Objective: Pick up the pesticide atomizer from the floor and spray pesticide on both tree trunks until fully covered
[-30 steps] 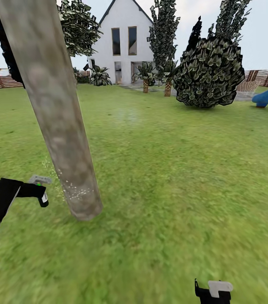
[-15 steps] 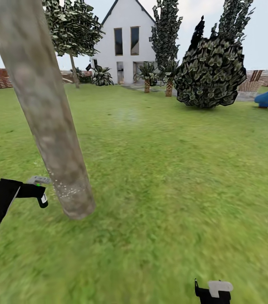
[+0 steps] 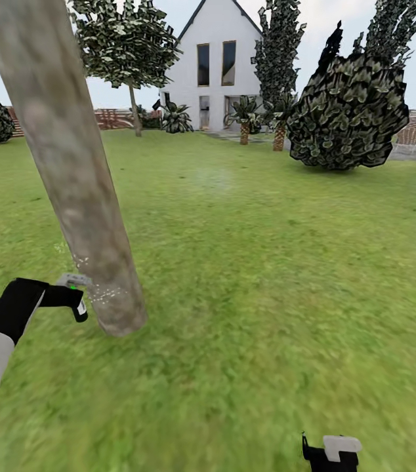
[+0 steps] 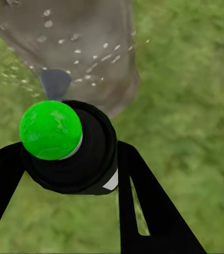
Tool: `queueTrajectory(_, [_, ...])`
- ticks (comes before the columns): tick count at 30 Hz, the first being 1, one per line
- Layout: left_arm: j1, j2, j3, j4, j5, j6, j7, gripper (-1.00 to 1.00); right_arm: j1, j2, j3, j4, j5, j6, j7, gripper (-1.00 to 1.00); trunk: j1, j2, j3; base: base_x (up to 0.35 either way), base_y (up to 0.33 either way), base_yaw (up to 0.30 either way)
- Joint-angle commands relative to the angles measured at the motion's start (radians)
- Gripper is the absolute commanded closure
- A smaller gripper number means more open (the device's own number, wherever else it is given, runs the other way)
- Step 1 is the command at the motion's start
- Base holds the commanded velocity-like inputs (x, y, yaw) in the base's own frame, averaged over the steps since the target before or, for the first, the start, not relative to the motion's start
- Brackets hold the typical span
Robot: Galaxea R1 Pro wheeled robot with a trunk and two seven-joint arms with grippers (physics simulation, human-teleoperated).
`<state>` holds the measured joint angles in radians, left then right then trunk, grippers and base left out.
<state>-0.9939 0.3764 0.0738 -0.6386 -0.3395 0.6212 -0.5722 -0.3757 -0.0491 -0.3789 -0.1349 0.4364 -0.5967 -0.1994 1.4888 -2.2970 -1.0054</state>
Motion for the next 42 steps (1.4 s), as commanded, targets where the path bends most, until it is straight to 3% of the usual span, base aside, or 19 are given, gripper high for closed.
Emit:
queueTrajectory(1, [0.0, -0.003, 0.0, -0.003, -0.002, 0.0, 0.0, 1.0, 0.0, 0.0, 0.0, 0.0, 0.0, 0.0, 0.0, -1.0, 0.0, 0.0, 0.0, 0.123, -0.273, 0.001])
queueTrajectory(5, [0.0, 0.007, 0.006, -0.005, -0.003, 0.0, -0.001, 1.0, 0.0, 0.0, 0.0, 0.0, 0.0, 0.0, 0.0, -1.0, 0.0, 0.0, 0.0, -0.122, -0.218, 0.0])
queueTrajectory(16, [-0.004, 0.003, 0.002, -0.056, -0.004, 0.039, 0.004, 1.0, 0.0, 0.0, 0.0, 0.001, 0.0, 0.001, 0.0, -1.0, 0.0, 0.0, 0.0, -0.18, -0.217, 0.1])
queueTrajectory(19, [0.002, 0.004, -0.002, -0.043, -0.003, 0.053, 0.068, 1.0, 0.001, 0.0, 0.0, 0.001, 0.0, 0.0, 0.0, -1.0, 0.0, 0.0, 0.0, 0.142, -0.241, 0.144])
queueTrajectory(21, [0.042, 0.001, -0.004, -0.042, -0.004, 0.05, 0.084, 1.0, 0.001, 0.0, 0.0, 0.001, 0.001, 0.0, 0.0, -1.0, 0.0, 0.0, 0.0, 0.123, -0.115, 0.019])
queueTrajectory(24, [0.051, -0.005, -0.003, -0.052, -0.004, 0.055, 0.088, 1.0, 0.0, 0.0, 0.0, 0.001, 0.001, 0.001, 0.0, -1.0, 0.0, 0.0, 0.0, 0.015, -0.014, 0.002])
queueTrajectory(28, [0.028, -0.02, -0.002, -0.055, -0.003, 0.097, 0.09, 1.0, 0.001, 0.0, 0.0, 0.001, 0.0, 0.001, 0.0, -1.0, 0.0, 0.0, 0.0, 0.001, -0.001, 0.0])
queueTrajectory(31, [-0.047, -0.02, -0.002, -0.055, -0.004, 0.143, 0.098, 1.0, 0.001, 0.0, 0.0, 0.001, 0.0, 0.001, 0.0, -1.0, 0.0, 0.0, 0.0, 0.0, 0.0, 0.0])
queueTrajectory(33, [-0.046, -0.021, -0.002, -0.054, -0.004, 0.153, 0.154, 1.0, 0.0, 0.0, 0.0, 0.001, 0.0, 0.001, 0.0, -1.0, 0.0, 0.0, 0.0, 0.0, 0.0, 0.0])
queueTrajectory(35, [-0.019, -0.048, 0.0, -0.046, 0.001, 0.148, 0.243, 1.0, 0.0, 0.0, 0.0, 0.001, 0.001, 0.002, 0.0, -1.0, 0.0, 0.0, 0.0, 0.0, 0.0, 0.0])
queueTrajectory(36, [0.018, -0.079, 0.0, -0.052, 0.001, 0.146, 0.258, 1.0, 0.0, 0.0, 0.0, 0.001, 0.001, 0.002, 0.0, -1.0, 0.0, 0.0, 0.0, 0.0, 0.0, 0.0])
queueTrajectory(37, [0.028, -0.094, 0.0, -0.054, 0.001, 0.146, 0.26, 1.0, 0.0, 0.0, 0.0, 0.001, 0.001, 0.002, 0.0, -1.0, 0.0, 0.0, 0.0, 0.0, 0.0, 0.0])
queueTrajectory(42, [0.038, -0.105, 0.004, -0.048, 0.003, 0.146, 0.263, 1.0, 0.0, 0.0, 0.0, 0.001, 0.0, 0.002, 0.001, -1.0, 0.0, 0.0, 0.0, 0.14, -0.106, 0.0])
